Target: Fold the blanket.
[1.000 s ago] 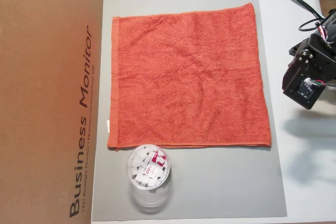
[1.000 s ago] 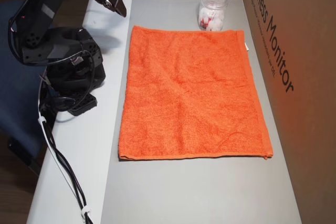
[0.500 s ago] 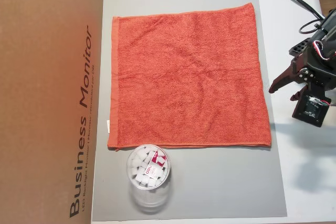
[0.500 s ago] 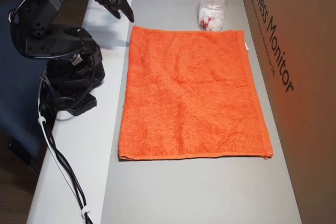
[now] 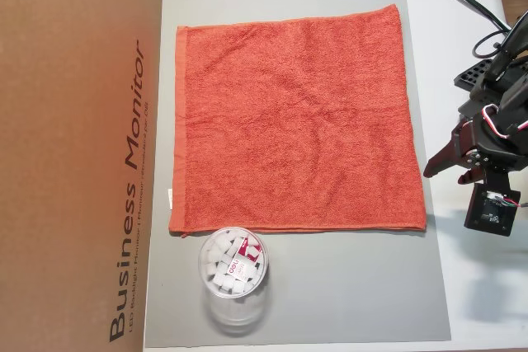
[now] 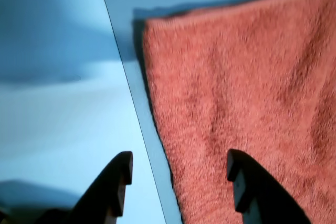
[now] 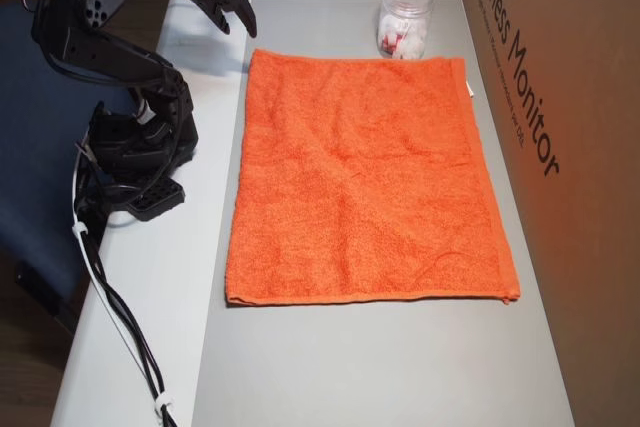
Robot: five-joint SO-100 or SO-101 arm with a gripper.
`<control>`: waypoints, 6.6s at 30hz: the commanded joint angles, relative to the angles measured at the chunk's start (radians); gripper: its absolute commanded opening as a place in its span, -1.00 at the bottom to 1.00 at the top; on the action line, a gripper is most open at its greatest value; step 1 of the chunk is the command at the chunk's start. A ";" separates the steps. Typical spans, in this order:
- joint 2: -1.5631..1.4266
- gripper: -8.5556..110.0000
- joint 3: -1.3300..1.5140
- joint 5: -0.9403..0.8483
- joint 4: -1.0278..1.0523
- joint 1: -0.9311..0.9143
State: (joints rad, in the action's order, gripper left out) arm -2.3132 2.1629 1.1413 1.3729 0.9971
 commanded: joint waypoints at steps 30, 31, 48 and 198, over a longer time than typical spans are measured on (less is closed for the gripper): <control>0.400 -0.55 -0.026 0.005 -0.336 0.048; 0.413 -0.55 -0.026 0.005 -0.350 0.048; 0.545 -0.55 -0.040 0.005 -0.391 0.083; 0.029 -0.86 -0.081 0.006 -0.411 -0.834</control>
State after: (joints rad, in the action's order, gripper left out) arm -2.2734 2.1460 1.1490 0.9771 0.1963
